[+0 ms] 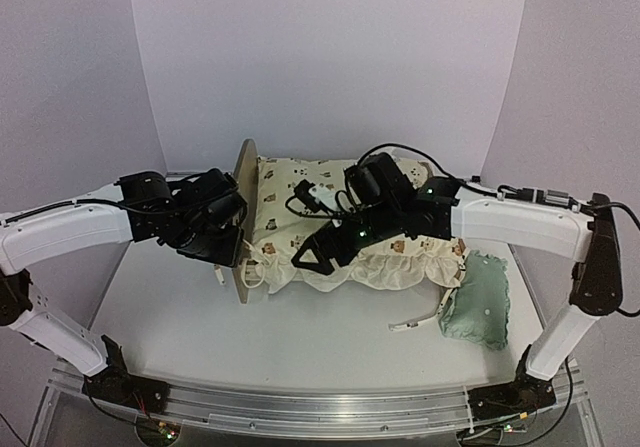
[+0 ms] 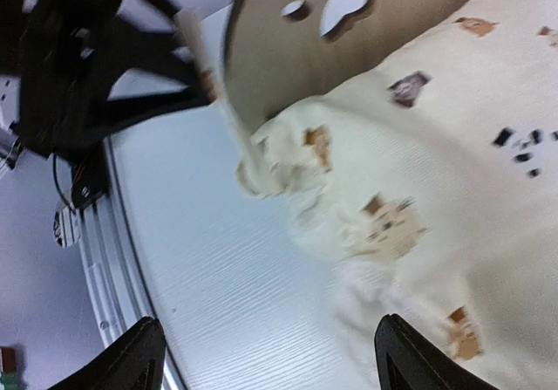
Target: Set up the pet bed
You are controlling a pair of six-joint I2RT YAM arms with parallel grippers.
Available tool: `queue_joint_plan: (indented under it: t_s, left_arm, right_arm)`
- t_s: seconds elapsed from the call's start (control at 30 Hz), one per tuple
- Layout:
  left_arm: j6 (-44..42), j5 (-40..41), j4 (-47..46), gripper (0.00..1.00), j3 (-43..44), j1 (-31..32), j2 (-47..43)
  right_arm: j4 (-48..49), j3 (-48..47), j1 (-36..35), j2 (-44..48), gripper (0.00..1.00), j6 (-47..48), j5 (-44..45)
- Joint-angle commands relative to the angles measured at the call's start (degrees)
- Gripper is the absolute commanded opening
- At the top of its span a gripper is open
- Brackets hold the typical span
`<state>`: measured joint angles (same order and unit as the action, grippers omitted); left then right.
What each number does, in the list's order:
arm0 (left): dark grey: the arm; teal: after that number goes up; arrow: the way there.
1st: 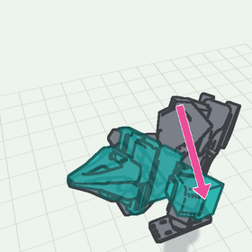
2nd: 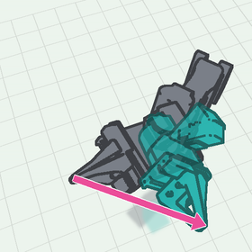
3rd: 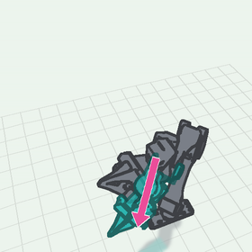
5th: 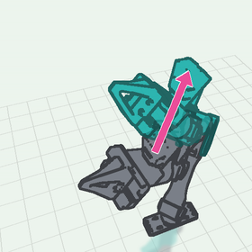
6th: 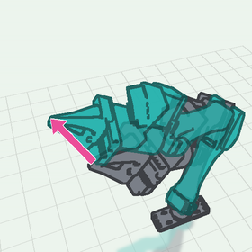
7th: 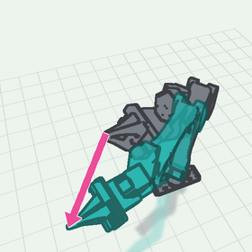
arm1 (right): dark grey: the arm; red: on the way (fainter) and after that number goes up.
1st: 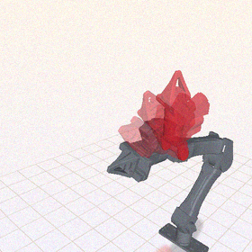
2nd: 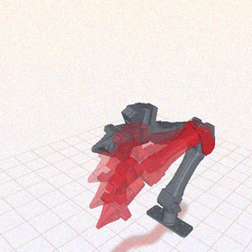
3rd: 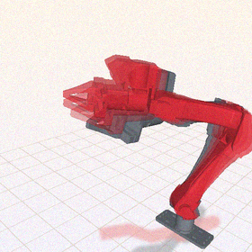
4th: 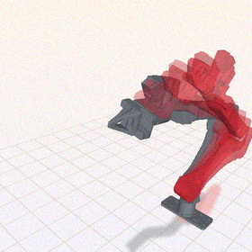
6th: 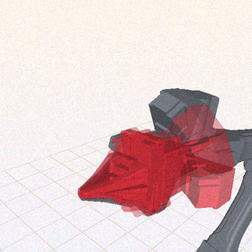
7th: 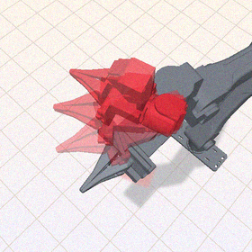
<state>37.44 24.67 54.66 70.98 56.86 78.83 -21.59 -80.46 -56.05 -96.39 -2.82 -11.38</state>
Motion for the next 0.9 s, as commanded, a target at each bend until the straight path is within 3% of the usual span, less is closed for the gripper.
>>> queue_joint_plan:
  t_s: [0.0,0.13,0.3,0.5,0.7,0.87]
  left_arm:
    - [-0.2,4.4,-5.4,0.54,-0.5,-0.7,2.5]
    - [0.0,6.2,-8.3,0.49,-1.9,-1.2,4.2]
    - [-0.4,6.5,-12.5,0.34,-3.6,-1.7,5.1]
    - [-0.8,7.0,-14.5,0.01,-2.8,-1.7,5.7]
    - [-0.4,5.9,-10.1,0.0,3.8,-1.7,7.5]
    - [-0.4,5.9,-6.6,0.0,9.7,-1.7,8.2]
  right_arm:
    - [2.6,5.8,-0.9,2.3,0.82,0.6,-1.3]
    - [3.8,7.7,-1.3,1.8,0.79,-1.2,-2.0]
    - [6.3,10.0,-2.1,1.6,0.76,-2.3,-1.9]
    - [9.8,13.5,-3.0,0.8,0.73,-1.9,0.3]
    - [25.6,23.8,-4.7,-0.1,0.7,3.3,-1.3]
    - [38.9,27.3,-4.9,-7.3,0.68,7.0,0.9]
